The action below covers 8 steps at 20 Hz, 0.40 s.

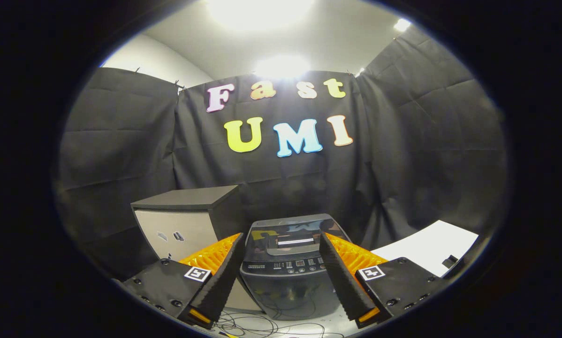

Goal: Put the clothes into the washing machine and then close the washing machine lid.

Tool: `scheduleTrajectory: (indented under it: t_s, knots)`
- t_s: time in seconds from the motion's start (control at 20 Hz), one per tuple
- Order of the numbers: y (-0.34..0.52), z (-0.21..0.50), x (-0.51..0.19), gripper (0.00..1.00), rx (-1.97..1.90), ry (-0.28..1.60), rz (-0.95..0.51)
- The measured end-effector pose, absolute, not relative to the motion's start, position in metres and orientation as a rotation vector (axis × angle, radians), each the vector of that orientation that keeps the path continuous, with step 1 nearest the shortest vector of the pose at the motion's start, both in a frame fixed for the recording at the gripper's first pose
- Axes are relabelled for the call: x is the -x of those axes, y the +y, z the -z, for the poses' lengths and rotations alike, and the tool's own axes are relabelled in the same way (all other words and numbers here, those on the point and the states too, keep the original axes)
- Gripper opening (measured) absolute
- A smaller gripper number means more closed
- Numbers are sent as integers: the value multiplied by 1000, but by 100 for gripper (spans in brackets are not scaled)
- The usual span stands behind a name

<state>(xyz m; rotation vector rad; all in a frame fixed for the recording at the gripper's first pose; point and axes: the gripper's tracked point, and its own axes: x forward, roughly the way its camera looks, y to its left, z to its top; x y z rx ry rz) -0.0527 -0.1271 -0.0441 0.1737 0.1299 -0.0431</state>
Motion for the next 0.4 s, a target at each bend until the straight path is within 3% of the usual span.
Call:
scheduleTrajectory:
  t_s: [0.4]
  knots:
    - [-141,44,100,98,-149,148,109]
